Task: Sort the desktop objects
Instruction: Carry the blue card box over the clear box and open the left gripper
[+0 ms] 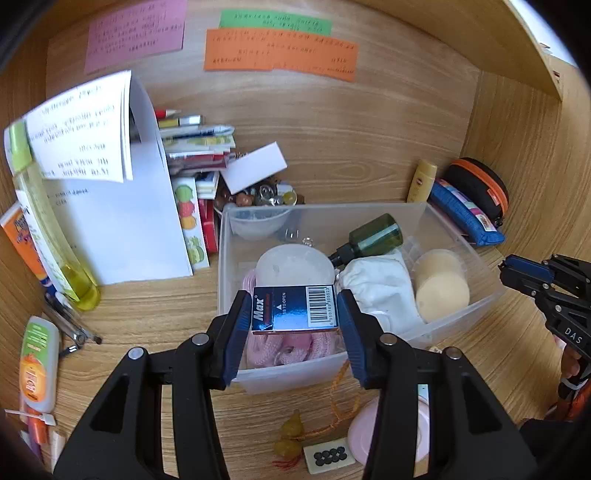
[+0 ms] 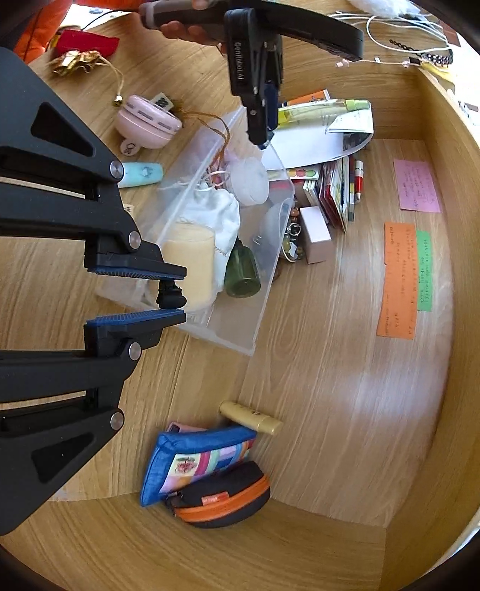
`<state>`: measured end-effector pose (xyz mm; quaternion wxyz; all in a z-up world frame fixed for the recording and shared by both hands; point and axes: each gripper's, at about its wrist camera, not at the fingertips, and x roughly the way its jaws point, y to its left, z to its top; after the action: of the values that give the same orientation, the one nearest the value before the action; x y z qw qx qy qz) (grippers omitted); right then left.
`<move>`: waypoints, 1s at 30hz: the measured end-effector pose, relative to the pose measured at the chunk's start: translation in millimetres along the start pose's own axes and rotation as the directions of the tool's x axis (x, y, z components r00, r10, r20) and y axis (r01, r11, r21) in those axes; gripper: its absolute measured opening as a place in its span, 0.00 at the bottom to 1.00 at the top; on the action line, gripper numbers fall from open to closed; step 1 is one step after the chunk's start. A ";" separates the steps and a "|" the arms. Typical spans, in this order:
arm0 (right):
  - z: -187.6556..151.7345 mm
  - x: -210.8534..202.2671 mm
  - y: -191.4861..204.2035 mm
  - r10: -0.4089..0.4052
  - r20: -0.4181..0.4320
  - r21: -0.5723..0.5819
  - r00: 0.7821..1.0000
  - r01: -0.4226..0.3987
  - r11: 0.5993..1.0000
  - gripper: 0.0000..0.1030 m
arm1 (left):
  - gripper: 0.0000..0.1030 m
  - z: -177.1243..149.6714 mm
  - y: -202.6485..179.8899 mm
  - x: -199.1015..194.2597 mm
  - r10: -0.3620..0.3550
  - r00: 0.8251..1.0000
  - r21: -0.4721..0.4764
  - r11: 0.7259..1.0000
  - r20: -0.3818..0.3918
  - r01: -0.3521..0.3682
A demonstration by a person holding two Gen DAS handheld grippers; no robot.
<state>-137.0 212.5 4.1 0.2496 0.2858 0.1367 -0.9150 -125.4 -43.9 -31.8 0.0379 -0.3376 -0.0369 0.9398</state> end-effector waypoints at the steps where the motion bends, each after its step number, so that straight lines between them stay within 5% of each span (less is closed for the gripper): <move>1: 1.1 4.2 0.0 0.008 -0.005 0.003 1.000 -0.008 1.000 0.14 | 0.46 -0.1 0.6 3.4 0.002 1.000 -0.004 1.000 -0.007 -0.002; 22: 3.7 29.7 12.8 0.035 -0.046 -0.020 0.998 -0.036 0.999 0.15 | 0.46 -6.8 1.5 5.8 0.008 0.999 0.008 1.000 -0.033 -0.007; 26: 2.9 24.1 13.6 0.023 -0.032 -0.011 0.999 -0.023 1.000 0.37 | 0.52 -8.7 0.4 -4.4 0.014 1.000 0.009 1.000 -0.017 -0.014; 30: 1.9 14.7 15.4 0.009 -0.011 -0.010 1.000 -0.010 1.000 0.45 | 0.61 -12.0 -1.5 -19.7 0.024 1.000 0.009 1.000 0.011 -0.024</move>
<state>-140.1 193.3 -4.7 0.2546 0.2903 0.1412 -0.9116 -102.5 -43.9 -28.5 0.0278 -0.3327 -0.0286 0.9422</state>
